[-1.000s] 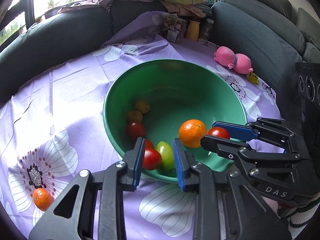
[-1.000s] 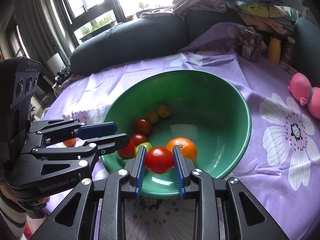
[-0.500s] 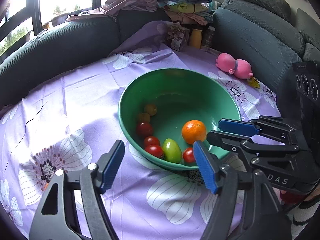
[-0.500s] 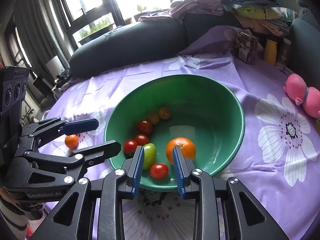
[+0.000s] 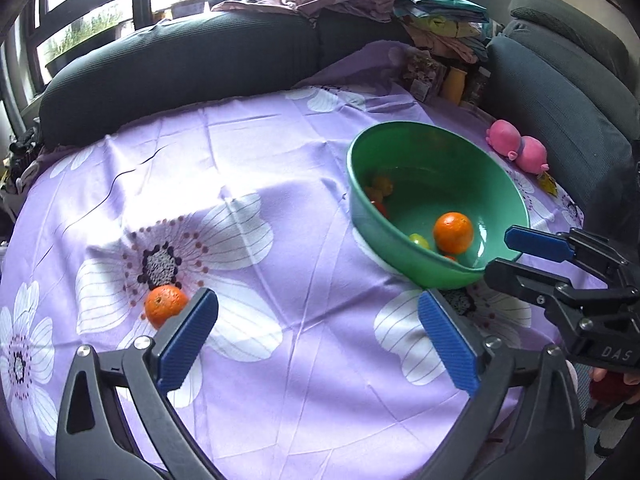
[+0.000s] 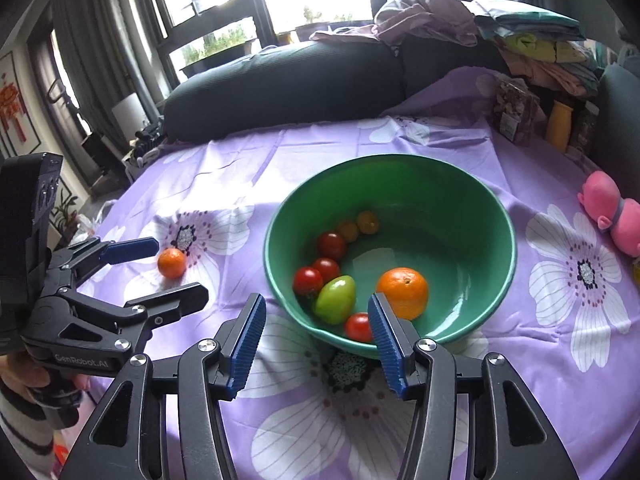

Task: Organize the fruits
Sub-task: 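Move the left gripper toward the last mandarin orange on the cloth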

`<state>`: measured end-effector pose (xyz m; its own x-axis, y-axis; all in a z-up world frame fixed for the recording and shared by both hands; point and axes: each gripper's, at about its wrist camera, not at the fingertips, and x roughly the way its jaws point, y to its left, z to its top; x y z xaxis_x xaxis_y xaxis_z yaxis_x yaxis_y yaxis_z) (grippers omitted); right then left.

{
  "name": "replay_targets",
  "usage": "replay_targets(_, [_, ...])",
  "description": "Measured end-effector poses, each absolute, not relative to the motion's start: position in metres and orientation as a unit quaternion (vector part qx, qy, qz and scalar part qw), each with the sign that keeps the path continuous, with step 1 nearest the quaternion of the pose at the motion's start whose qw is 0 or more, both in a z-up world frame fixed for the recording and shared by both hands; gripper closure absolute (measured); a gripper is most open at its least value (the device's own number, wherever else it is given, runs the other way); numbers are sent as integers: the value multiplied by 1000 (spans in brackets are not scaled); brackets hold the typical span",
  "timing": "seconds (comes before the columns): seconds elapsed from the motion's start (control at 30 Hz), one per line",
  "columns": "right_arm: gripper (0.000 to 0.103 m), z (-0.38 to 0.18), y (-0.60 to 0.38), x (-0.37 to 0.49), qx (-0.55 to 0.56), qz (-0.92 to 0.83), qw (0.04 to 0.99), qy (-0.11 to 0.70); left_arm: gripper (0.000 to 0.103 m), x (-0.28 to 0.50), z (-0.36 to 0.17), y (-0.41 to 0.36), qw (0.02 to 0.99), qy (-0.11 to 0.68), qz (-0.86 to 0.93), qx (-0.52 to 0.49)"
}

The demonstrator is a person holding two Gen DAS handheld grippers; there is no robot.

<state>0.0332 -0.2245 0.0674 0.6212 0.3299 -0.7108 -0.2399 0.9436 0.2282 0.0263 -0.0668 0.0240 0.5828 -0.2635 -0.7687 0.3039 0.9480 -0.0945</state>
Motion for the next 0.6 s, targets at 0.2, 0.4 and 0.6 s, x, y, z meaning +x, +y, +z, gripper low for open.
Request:
replay_targets(0.2, [49,68,-192,27,27,199,890,410,2,14,15,-39,891,438,-117,20])
replay_targets(0.4, [49,56,-152,23,-11,236,872,428,2,2,2,-6,892,446,-74,5])
replay_targets(0.6, [49,49,-130,27,-26,255,860,441,2,-3,-9,18,888,458,-50,-16])
